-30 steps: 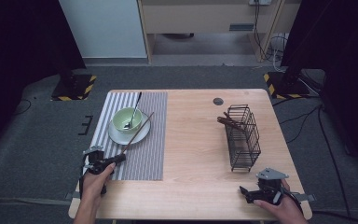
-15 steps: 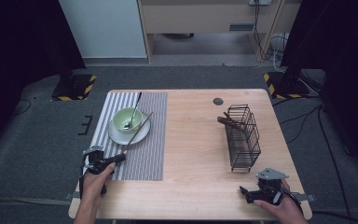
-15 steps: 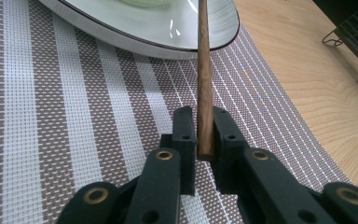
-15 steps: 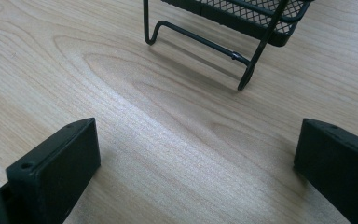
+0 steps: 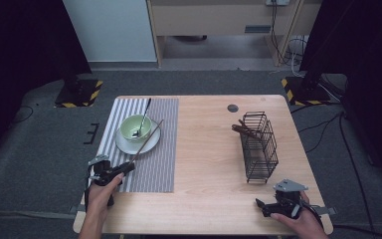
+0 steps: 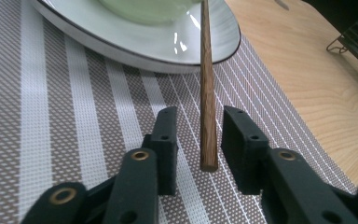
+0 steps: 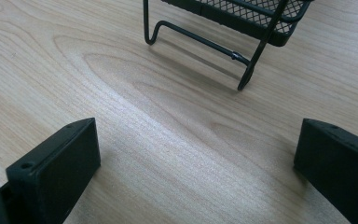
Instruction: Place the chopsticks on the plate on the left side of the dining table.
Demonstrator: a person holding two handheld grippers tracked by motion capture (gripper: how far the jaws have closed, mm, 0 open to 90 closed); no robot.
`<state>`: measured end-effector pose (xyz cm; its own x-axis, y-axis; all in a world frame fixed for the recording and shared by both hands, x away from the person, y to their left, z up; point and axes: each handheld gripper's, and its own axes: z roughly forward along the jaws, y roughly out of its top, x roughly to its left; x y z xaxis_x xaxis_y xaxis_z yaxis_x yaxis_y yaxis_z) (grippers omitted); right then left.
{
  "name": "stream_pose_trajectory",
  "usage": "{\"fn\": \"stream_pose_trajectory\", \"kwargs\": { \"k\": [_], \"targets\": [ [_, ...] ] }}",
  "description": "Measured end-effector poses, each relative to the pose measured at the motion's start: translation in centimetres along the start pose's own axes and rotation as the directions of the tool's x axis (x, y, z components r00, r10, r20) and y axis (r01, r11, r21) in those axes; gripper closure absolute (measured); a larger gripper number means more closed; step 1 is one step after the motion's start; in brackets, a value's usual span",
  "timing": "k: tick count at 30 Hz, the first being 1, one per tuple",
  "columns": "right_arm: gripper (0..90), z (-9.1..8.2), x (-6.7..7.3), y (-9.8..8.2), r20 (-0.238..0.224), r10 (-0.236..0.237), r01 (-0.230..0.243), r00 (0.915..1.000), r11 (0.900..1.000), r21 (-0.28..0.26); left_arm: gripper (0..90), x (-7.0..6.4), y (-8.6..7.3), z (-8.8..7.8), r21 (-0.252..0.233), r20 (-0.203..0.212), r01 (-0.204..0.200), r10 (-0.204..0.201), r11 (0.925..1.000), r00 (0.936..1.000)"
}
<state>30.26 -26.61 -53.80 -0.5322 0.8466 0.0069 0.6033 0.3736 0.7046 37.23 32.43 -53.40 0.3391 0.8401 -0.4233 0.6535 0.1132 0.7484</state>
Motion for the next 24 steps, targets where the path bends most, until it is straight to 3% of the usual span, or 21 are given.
{"fn": "stream_pose_trajectory", "kwargs": {
  "k": [6,14,24],
  "targets": [
    [0.4,0.0,0.0,0.0,0.0,0.0,0.0,1.0,1.0,0.0,61.4,0.1,0.4,-0.7,-0.062,0.005,-0.001,0.001,0.9981,1.0],
    [0.4,0.0,0.0,0.0,-0.001,0.0,0.0,1.0,1.0,0.0,56.0,0.0,0.9,-1.5,-0.11,-0.024,-0.028,0.026,0.9936,0.9994],
    [0.4,0.0,0.0,0.0,-0.001,0.0,0.0,1.0,1.0,0.001,52.0,-1.2,1.6,-1.7,-0.127,-0.045,-0.08,0.075,0.9886,0.9962]
  ]
}}
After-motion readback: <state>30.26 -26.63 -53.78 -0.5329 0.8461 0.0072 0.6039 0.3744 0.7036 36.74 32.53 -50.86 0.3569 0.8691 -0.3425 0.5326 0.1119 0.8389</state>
